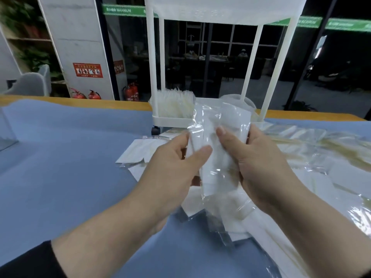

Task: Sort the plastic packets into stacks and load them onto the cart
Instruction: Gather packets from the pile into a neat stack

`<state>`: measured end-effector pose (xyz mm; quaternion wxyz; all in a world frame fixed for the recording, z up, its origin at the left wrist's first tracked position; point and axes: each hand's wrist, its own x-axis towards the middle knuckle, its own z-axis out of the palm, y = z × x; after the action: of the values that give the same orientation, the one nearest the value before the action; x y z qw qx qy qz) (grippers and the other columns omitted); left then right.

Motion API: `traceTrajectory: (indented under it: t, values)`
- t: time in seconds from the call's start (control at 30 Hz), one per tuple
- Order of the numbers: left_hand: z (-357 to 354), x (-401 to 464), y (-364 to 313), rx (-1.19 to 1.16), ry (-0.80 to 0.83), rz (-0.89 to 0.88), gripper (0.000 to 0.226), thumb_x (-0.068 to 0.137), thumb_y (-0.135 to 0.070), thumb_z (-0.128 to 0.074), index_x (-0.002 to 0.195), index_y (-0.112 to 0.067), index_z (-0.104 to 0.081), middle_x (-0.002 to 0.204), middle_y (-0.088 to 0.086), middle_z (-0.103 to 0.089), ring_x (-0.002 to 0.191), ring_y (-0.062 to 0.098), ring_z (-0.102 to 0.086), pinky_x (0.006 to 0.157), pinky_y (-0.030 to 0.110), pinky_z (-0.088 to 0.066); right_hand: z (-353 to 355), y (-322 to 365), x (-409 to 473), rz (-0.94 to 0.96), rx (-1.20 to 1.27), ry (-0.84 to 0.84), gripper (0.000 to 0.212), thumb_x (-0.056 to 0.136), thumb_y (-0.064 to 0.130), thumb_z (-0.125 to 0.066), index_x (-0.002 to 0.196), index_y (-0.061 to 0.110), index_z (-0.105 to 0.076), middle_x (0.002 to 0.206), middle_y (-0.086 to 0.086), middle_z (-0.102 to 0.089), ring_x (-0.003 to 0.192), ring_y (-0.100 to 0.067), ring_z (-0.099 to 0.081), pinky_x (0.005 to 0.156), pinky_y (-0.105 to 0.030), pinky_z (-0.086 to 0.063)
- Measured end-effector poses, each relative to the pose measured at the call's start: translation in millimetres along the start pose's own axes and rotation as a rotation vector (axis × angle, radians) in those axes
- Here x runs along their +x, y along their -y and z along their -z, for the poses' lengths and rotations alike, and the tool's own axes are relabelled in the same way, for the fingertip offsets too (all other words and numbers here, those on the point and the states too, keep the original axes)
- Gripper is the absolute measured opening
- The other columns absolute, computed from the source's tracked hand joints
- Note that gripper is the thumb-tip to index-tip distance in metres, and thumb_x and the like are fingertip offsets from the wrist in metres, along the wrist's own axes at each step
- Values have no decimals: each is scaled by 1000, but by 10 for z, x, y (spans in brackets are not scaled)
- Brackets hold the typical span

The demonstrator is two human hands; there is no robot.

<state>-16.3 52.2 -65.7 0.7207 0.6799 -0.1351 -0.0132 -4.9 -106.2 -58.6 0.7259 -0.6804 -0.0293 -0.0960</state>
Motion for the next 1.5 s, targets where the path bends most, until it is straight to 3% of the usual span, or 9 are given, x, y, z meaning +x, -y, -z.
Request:
traceTrajectory:
  t: [0.1, 0.2, 0.3, 0.57, 0.87, 1.0, 1.2, 1.33, 1.5]
  values:
    - [43, 19, 34, 31, -48, -12, 17, 104, -31, -58, 109, -25, -72, 107, 17, -74, 101, 48, -67, 91, 61, -56, -66, -38, -41, -54, -135, 63, 31, 96, 55, -56, 111, 28, -63, 96, 7, -75, 87, -18, -72, 79, -47, -59]
    - [25, -23, -6, -54, 22, 14, 26, 107, -40, -46, 116, -33, -69, 108, -11, -77, 100, 12, -73, 76, 23, -58, -113, -78, -82, -69, -164, 137, 27, 103, 50, -43, 112, 33, -62, 100, 9, -74, 96, -15, -71, 88, -48, -58]
    - [-43, -73, -10, 4, 84, 28, 24, 106, -39, -48, 119, -39, -67, 109, -17, -76, 103, 5, -72, 87, 31, -58, -137, -35, -129, 27, -265, 175, 27, 106, 42, -39, 100, 29, -63, 78, 6, -67, 76, -8, -63, 74, -32, -51]
    - [605, 107, -251, 269, -499, -349, 10, 96, -25, -68, 89, -32, -69, 80, -27, -73, 75, -8, -67, 66, 13, -53, 26, 147, -106, 301, -564, -7, 26, 98, 43, -48, 121, 42, -60, 109, 20, -69, 106, 5, -61, 93, -20, -49]
    - [895, 91, -9, 1015, -40, 58, 13, 89, -18, -66, 87, -30, -61, 80, -11, -67, 70, 6, -59, 55, 17, -40, 470, 516, -101, 41, -1278, 369, 32, 84, 61, -59, 113, 49, -62, 99, 30, -62, 90, 17, -56, 76, -15, -42]
    - [869, 69, -37, 1052, -31, 63, 14, 91, -16, -61, 99, -28, -62, 87, -8, -67, 81, 11, -61, 62, 25, -42, 629, 681, -189, -83, -1364, 527, 39, 77, 59, -69, 114, 53, -62, 100, 31, -66, 91, 20, -58, 87, -19, -50]
    - [686, -113, -217, 832, -77, -141, 15, 95, -29, -65, 90, -42, -61, 90, -10, -69, 84, 8, -61, 66, 18, -43, 711, 824, -643, -101, -1552, 367, 62, 69, 79, -59, 125, 52, -52, 106, 32, -56, 100, 5, -57, 91, -32, -50]
    - [485, -222, -186, 804, -21, -230, 10, 95, -29, -63, 95, -19, -63, 85, 11, -66, 77, 15, -53, 63, 23, -42, 627, 612, -1210, -190, -1666, 353, 81, 73, 86, -48, 141, 47, -33, 134, 28, -36, 125, -2, -41, 94, -29, -42]
    - [466, -296, -177, 748, 48, -225, 5, 96, -29, -63, 98, -24, -65, 87, 5, -68, 76, 18, -56, 67, 27, -46, 549, 232, -1407, -136, -1623, 266, 46, 88, 68, -49, 114, 30, -47, 120, 10, -48, 115, -17, -48, 93, -33, -42]
